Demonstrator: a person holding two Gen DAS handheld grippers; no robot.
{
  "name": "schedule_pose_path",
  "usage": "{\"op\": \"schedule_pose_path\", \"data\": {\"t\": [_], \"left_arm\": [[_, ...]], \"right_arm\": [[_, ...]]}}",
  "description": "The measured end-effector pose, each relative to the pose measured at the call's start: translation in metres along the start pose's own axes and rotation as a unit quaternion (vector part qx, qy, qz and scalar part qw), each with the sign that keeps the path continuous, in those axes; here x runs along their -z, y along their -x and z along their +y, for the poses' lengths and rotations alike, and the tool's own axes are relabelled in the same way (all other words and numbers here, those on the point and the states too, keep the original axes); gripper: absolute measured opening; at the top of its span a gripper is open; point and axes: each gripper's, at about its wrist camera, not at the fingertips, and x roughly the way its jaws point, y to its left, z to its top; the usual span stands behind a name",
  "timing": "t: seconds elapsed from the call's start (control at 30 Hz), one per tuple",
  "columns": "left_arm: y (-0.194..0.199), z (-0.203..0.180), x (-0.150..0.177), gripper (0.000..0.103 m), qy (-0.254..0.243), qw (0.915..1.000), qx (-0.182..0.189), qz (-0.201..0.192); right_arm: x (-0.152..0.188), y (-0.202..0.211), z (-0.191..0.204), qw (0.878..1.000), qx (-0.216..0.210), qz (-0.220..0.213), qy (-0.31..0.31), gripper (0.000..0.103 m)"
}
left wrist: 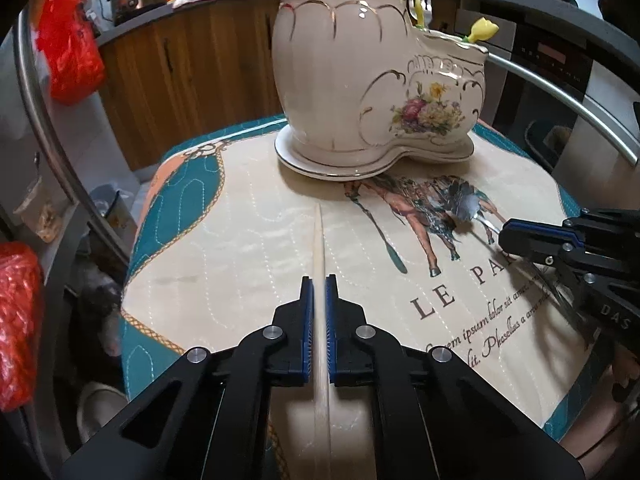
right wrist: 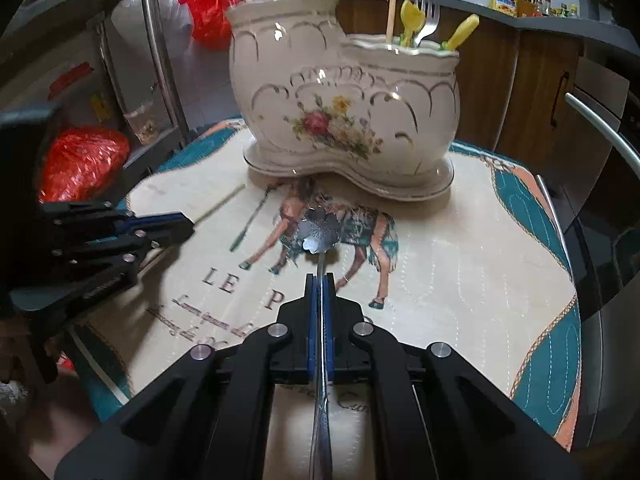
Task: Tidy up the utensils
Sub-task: 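Grasp a wooden chopstick with the left tool while the right tool lifts the spoon, then lift the chopstick with the left tool while the right tool carries the spoon to the holder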
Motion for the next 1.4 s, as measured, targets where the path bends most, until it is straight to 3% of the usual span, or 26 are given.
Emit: {"op": "schedule_pose_path", "data": {"t": [0.2,0.4,0.7,0.9,1.2,1.4], "left_arm": [[0.020,0.010,-0.004,0.006,0.028,0.9981,0.037,-0.041],[0.063,0.016,-0.011,0.007,0.048,0.9891,0.064,-0.123],[0.108,0.021,-0.039,0.006,0.071,0.9651,0.111,-0.226],[0.119,0.018,-0.091,0.007,0.069,0.9496,0.146,-0.269],[0.093,0.012,-0.168,0.007,0.061,0.9456,0.132,-0.291],[0.073,0.010,-0.195,0.007,0.051,0.9398,0.114,-0.318]], "right_arm": [[-0.004,0.014,-0.002,0.999,-0.027,-0.034,-0.018,0.003],[-0.012,0.042,-0.003,0.994,-0.038,-0.101,-0.024,0.003],[-0.032,0.077,-0.017,0.979,-0.048,-0.193,-0.042,0.003],[-0.076,0.089,-0.031,0.968,-0.029,-0.246,-0.036,0.003],[-0.132,0.073,-0.064,0.958,-0.031,-0.279,-0.052,0.003],[-0.151,0.051,-0.080,0.946,-0.042,-0.308,-0.091,0.003]]}}
